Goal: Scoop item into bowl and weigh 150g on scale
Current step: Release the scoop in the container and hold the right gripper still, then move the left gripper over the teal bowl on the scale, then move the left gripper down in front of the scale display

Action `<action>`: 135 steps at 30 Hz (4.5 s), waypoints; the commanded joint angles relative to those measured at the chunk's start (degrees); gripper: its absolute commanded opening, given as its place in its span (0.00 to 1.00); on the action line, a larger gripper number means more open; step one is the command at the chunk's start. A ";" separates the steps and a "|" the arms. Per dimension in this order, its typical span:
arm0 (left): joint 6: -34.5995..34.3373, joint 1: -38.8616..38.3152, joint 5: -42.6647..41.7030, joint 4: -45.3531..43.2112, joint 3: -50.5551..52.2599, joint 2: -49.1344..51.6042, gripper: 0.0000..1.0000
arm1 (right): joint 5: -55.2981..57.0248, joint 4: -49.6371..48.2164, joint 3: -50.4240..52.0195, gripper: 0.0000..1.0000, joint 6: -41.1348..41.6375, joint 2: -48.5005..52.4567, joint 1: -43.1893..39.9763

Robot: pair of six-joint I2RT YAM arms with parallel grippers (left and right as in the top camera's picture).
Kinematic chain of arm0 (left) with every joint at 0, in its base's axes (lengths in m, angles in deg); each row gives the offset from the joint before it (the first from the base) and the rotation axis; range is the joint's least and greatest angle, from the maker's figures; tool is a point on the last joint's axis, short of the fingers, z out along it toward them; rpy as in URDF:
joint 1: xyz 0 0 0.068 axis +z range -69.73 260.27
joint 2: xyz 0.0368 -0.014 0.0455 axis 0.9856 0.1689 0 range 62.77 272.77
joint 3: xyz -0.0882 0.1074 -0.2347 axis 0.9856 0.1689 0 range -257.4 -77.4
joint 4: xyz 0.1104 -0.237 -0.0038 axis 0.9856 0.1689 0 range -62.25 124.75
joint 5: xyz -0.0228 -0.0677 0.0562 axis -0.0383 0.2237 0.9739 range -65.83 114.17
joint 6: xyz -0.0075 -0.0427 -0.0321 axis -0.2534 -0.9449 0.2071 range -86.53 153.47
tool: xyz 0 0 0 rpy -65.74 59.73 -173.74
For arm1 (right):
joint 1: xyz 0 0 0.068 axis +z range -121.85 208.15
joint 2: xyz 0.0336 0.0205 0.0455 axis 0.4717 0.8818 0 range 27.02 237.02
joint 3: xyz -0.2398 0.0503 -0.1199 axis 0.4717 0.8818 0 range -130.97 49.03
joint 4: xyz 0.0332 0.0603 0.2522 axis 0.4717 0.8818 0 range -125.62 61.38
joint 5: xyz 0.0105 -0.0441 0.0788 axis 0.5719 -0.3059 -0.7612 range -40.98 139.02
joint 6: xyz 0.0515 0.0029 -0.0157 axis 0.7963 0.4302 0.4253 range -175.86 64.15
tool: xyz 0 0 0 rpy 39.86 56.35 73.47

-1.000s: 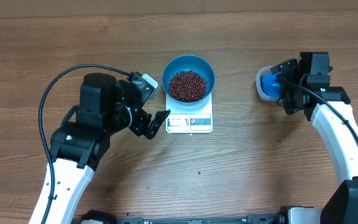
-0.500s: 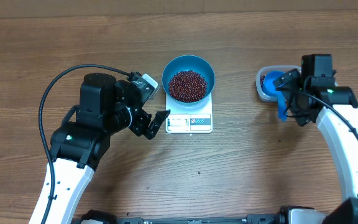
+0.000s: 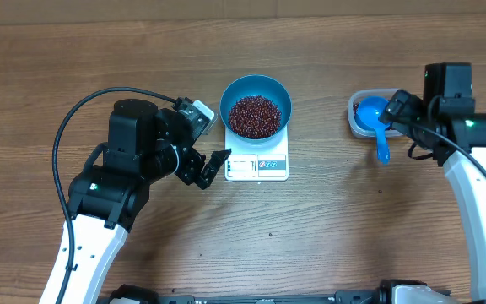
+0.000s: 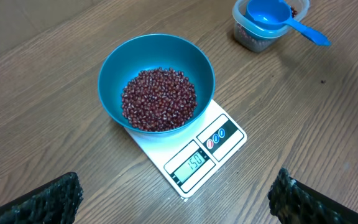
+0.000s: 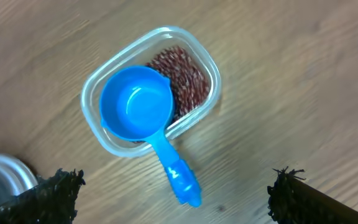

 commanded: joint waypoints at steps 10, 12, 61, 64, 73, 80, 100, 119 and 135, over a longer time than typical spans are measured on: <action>-0.39 0.24 -1.27 -0.17 -1.36 0.22 1.00 | -9.84 9.46 -5.16 1.00 -21.53 -2.21 0.02; -0.39 0.24 -1.27 -0.17 -1.38 0.22 1.00 | -9.84 9.44 -5.11 1.00 -21.53 -2.12 0.02; -0.39 0.24 -1.27 0.00 -1.36 0.50 1.00 | -9.84 9.46 -5.09 1.00 -21.51 -2.12 0.02; -0.39 0.24 -1.25 0.09 -1.31 3.93 0.99 | -9.86 9.46 -5.09 1.00 -21.53 -2.12 0.02; -5.09 0.13 -10.16 -14.84 -1.33 20.63 1.00 | -9.86 9.46 -5.09 1.00 -21.53 -2.12 0.02; -5.03 -2.29 -5.49 -20.90 -1.40 32.11 1.00 | -9.84 9.46 -5.09 1.00 -21.53 -2.12 0.02; -6.45 -7.58 3.74 -16.50 -8.02 31.80 0.99 | -9.86 9.46 -5.09 1.00 -21.51 -2.12 0.02; -15.82 -7.65 8.57 6.58 -15.87 26.01 0.99 | -9.84 9.46 -5.09 1.00 -21.51 -2.12 0.02; -35.43 -20.61 26.25 16.57 -14.67 24.85 1.00 | -9.86 9.46 -5.09 1.00 -21.51 -2.12 0.02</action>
